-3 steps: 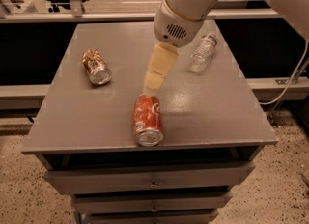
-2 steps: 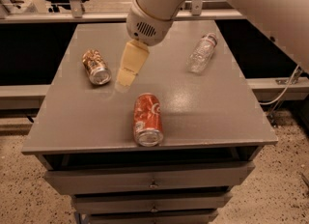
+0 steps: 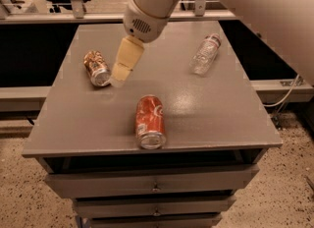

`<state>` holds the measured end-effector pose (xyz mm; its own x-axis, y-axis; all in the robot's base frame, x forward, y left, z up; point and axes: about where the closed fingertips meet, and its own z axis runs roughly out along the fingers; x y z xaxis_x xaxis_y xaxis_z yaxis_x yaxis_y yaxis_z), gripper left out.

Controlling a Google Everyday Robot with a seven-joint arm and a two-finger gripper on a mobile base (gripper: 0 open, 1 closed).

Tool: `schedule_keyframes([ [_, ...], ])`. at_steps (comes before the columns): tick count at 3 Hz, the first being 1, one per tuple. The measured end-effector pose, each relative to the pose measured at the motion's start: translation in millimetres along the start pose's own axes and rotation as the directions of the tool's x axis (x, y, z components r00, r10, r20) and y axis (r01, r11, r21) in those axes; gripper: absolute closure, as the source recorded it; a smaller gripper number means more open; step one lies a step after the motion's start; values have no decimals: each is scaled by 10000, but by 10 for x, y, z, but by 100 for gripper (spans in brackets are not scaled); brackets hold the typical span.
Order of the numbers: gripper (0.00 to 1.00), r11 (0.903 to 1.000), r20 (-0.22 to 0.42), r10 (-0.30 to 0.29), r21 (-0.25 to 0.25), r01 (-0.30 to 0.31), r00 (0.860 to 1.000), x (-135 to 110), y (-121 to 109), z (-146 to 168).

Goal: Place orange can upright

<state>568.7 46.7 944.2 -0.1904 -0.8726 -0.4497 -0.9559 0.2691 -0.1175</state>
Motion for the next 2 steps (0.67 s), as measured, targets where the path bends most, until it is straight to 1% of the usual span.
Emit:
schedule_keyframes([
  [1, 0, 9977, 113, 664, 133, -666, 9977, -253, -392, 248],
  [2, 0, 9874, 231, 1566, 177, -1570, 9874, -492, -744, 496],
])
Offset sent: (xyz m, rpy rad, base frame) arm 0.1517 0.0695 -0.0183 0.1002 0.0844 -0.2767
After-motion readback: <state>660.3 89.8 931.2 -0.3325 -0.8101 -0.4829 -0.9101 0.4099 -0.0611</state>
